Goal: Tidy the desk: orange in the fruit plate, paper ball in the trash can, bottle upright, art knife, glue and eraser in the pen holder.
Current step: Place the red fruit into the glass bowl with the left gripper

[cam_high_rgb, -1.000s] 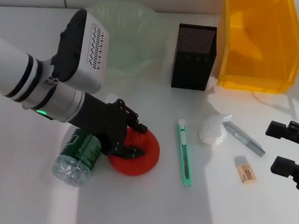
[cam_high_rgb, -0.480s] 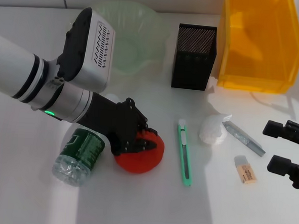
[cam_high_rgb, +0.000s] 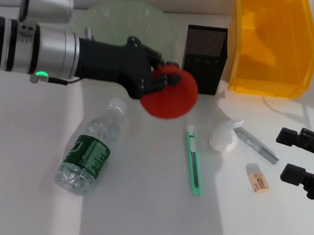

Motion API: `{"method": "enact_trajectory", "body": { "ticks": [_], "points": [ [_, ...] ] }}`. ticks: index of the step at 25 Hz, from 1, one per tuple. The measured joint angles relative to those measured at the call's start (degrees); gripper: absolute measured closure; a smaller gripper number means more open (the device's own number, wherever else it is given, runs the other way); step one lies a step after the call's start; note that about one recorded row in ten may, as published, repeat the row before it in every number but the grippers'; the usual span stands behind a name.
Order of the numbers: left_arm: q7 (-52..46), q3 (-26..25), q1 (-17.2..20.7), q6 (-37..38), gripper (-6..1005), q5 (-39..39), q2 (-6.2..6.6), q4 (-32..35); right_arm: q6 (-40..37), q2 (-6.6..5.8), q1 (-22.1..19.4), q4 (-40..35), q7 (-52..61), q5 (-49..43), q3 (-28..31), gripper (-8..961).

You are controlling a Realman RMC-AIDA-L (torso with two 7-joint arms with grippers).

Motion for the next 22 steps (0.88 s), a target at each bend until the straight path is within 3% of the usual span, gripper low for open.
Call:
{"method": "enact_trajectory", "body": {
  "ticks": [2,3,7,8,11,13,17,22],
  "points": [
    [0.5,-1.8,0.0,-3.8,820,-4.0,0.06,-1.7,0.0,-0.31,0.2,2.0,-1.3,0.0,0.0,175],
    [1.5,-3.0,0.0,-9.8,820,-8.3,0.05,-3.9,0.0,-0.6,0.4,3.4,-2.1,0.0,0.0,176],
    [3.9,-3.2,0.0,-18.4,819,-14.1,-0.03,-7.7,0.0,-0.69,0.4,4.1,-2.4,0.0,0.0,178],
    [4.8,-3.0,-0.9,-23.2,819,-16.5,-0.15,-10.1,0.0,-0.48,0.3,4.2,-2.5,0.0,0.0,179],
    [4.6,-2.9,-2.2,-27.2,819,-18.0,-0.26,-12.6,0.0,-0.35,0.3,4.6,-3.0,0.0,0.0,180],
    [3.2,-2.9,-5.1,-33.2,820,-20.9,-0.34,-17.3,0.0,-0.29,0.7,5.7,-3.8,0.0,0.0,182],
    [1.9,-2.9,-7.1,-38.8,826,-22.8,-0.41,-20.1,0.1,-0.15,1.1,6.3,-3.9,0.0,-0.2,184],
    [1.8,-3.0,-6.5,-39.6,709,-24.1,-0.4,-20.5,1.4,0.16,1.4,6.3,-4.0,0.0,-0.3,187]
  ]
}}
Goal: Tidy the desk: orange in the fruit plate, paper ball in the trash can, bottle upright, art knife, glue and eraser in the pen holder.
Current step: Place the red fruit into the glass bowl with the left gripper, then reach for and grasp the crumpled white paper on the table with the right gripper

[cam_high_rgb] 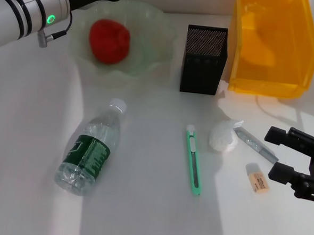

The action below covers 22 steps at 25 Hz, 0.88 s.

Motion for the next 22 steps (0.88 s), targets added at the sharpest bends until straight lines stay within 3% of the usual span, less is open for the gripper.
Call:
{"method": "enact_trajectory", "body": {
  "ticks": [5,8,10,11,12,15,17,20,21,22],
  "points": [
    [-0.1,-0.5,2.3,3.8,536,-1.5,0.42,1.0,0.3,0.05,0.0,0.2,0.0,0.0,0.0,189],
    [0.3,-1.2,6.2,12.9,409,-3.5,0.79,3.6,0.3,0.06,-0.1,0.2,0.0,0.1,0.3,191],
    [1.3,-2.1,9.7,22.8,331,-4.0,1.02,6.6,0.3,0.01,-0.2,0.2,0.0,0.5,1.1,192],
    [3.0,-2.4,12.2,31.2,292,-3.9,1.59,8.5,-0.1,-0.21,-0.2,0.2,0.1,0.6,3.7,193],
    [3.0,-2.4,12.2,31.2,254,-3.9,1.59,8.5,-0.1,-0.21,-0.2,0.2,0.1,0.6,3.7,193],
    [7.2,-1.7,14.7,46.2,169,-1.9,3.44,9.6,-1.7,-0.68,-0.2,-1.3,0.6,0.7,8.5,195],
    [9.3,-2.1,15.6,55.3,154,2.9,4.28,9.6,-4.0,-1.29,0.2,-4.9,3.5,0.8,11.7,196],
    [9.0,-3.1,16.2,59.5,140,8.1,4.51,9.6,-6.7,-1.99,1.6,-14.2,14.1,2.4,13.9,198],
    [8.2,-3.5,16.4,60.1,140,11.1,4.65,9.4,-7.1,-2.14,2.7,-24.2,23.8,3.9,14.0,198],
    [7.9,-3.6,16.5,60.3,140,11.9,4.68,9.3,-7.1,-2.17,3.4,-29.5,28.8,4.3,13.8,199]
  ]
}}
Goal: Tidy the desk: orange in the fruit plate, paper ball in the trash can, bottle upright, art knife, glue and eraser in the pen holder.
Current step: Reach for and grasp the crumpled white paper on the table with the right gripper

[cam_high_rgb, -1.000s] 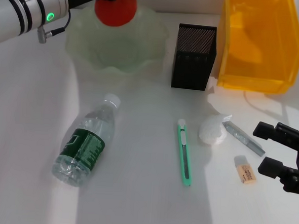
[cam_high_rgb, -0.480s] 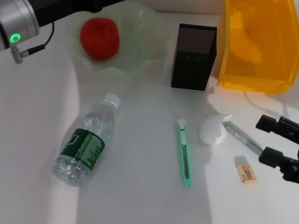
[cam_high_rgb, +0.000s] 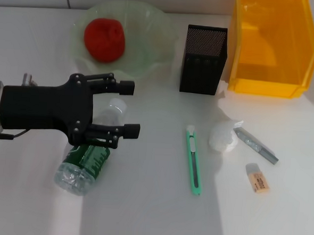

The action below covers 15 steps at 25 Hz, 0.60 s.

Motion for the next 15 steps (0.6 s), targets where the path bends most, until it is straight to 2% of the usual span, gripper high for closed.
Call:
{"method": "enact_trajectory", "body": {
  "ticks": [2,4,5,6,8,9,12,13,14,15],
  "points": [
    [-0.4,-0.3,0.1,0.0,141,1.8,0.03,-0.4,0.0,-0.01,1.5,-10.3,9.2,-0.7,-1.6,200],
    [-0.5,-0.4,0.2,-0.1,141,2.0,0.03,-0.6,0.1,-0.01,3.2,-21.3,17.0,-3.7,-5.8,201],
    [-0.5,-0.6,0.4,-0.1,141,2.2,0.04,-0.8,0.1,-0.01,3.2,-21.3,17.0,-3.7,-5.8,202],
    [-0.6,-0.8,0.5,-0.2,141,2.2,0.03,-1.0,0.1,0.0,3.9,-25.7,19.9,-5.8,-8.1,202],
    [-0.6,-1.0,0.9,-0.3,141,2.3,0.04,-1.1,0.5,0.34,5.8,-33.0,24.7,-13.1,-14.9,203],
    [-0.6,-0.9,1.0,-0.3,141,2.3,-0.02,-1.1,1.0,1.08,7.8,-37.0,27.0,-20.5,-21.6,204],
    [-0.6,-0.9,1.0,-0.4,142,3.0,-0.32,-1.1,4.6,3.12,10.8,-37.7,28.0,-31.8,-31.0,206],
    [-0.6,-0.9,1.0,-0.4,142,3.0,-0.32,-1.1,4.6,3.12,10.8,-37.7,28.0,-31.8,-31.0,206],
    [-0.6,-0.9,1.0,-0.4,142,3.4,-0.44,-1.1,8.2,3.89,12.2,-35.8,28.3,-37.8,-36.4,207],
    [-0.6,-0.9,1.0,-0.4,142,3.4,-0.44,-1.1,8.2,3.89,12.2,-35.8,28.3,-37.8,-36.4,207]
  ]
}}
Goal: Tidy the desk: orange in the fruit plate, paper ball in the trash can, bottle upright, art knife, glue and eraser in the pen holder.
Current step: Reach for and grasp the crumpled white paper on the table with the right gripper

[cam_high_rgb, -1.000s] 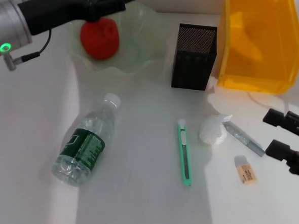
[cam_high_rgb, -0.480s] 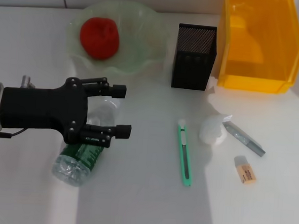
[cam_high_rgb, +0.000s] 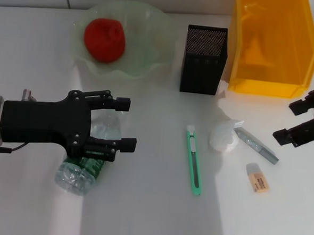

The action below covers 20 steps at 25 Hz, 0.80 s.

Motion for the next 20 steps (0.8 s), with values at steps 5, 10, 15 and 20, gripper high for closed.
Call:
{"method": "enact_trajectory", "body": {
  "ticks": [5,10,15,20],
  "points": [
    [0.0,0.0,-0.2,-0.3,143,0.9,-0.41,-0.5,10.0,0.04,2.6,8.9,0.7,-5.4,-11.4,210],
    [-0.6,0.0,-0.7,-0.6,143,2.7,-0.86,-0.7,17.6,-0.03,5.7,17.7,0.1,-5.9,-16.5,213],
    [-0.8,0.0,-1.0,-0.8,144,3.1,-1.04,-0.7,22.7,-0.07,8.7,24.8,0.1,-7.4,-19.0,216],
    [-1.2,0.0,-1.3,-1.5,144,3.1,-1.11,-0.7,25.5,0.0,10.4,29.3,0.1,-7.6,-21.8,218]
  ]
}}
